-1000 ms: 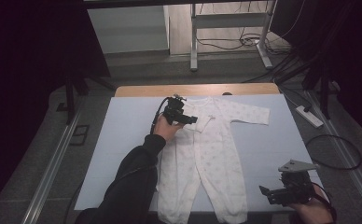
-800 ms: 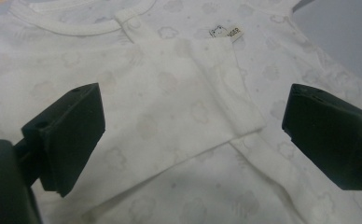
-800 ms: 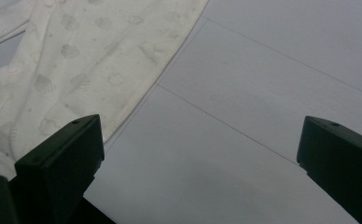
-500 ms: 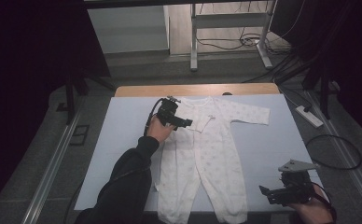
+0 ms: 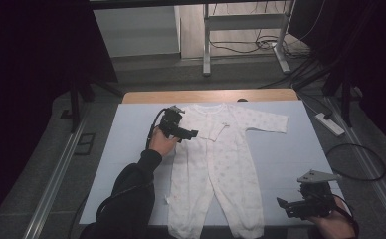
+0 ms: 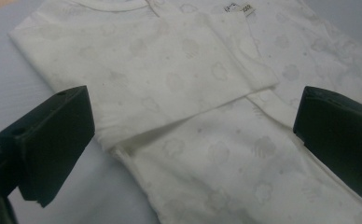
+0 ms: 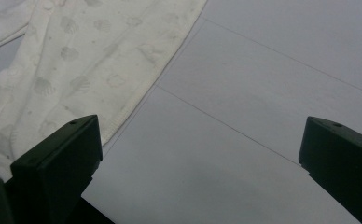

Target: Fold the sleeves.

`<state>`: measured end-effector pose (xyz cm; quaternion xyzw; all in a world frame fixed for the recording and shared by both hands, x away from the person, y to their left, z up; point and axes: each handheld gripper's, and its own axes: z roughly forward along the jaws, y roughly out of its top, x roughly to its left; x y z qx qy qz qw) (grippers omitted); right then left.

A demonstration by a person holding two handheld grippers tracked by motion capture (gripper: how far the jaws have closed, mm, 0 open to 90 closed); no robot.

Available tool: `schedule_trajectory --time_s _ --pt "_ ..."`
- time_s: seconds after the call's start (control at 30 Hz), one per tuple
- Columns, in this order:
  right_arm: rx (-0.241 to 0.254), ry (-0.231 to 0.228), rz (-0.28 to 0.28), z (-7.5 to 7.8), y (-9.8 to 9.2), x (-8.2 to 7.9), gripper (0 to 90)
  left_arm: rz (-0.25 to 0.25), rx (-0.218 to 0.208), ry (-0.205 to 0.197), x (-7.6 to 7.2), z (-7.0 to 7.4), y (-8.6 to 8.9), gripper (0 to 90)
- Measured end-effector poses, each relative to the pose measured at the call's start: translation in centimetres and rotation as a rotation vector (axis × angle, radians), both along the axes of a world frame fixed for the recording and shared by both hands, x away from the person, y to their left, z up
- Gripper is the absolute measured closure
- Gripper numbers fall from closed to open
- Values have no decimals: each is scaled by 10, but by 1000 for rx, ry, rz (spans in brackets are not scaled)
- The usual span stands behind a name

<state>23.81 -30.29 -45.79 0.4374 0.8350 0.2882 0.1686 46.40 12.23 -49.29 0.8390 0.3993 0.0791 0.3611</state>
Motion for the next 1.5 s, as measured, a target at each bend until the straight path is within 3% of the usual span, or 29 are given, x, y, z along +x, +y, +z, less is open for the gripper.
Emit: schedule_trajectory --time_s 0.87,1.5 --pt "-6 -19 19 1 1 -2 0 3 6 -30 -31 2 20 0" --pt "-5 -23 21 1 1 -3 0 10 9 -41 -70 7 39 0"
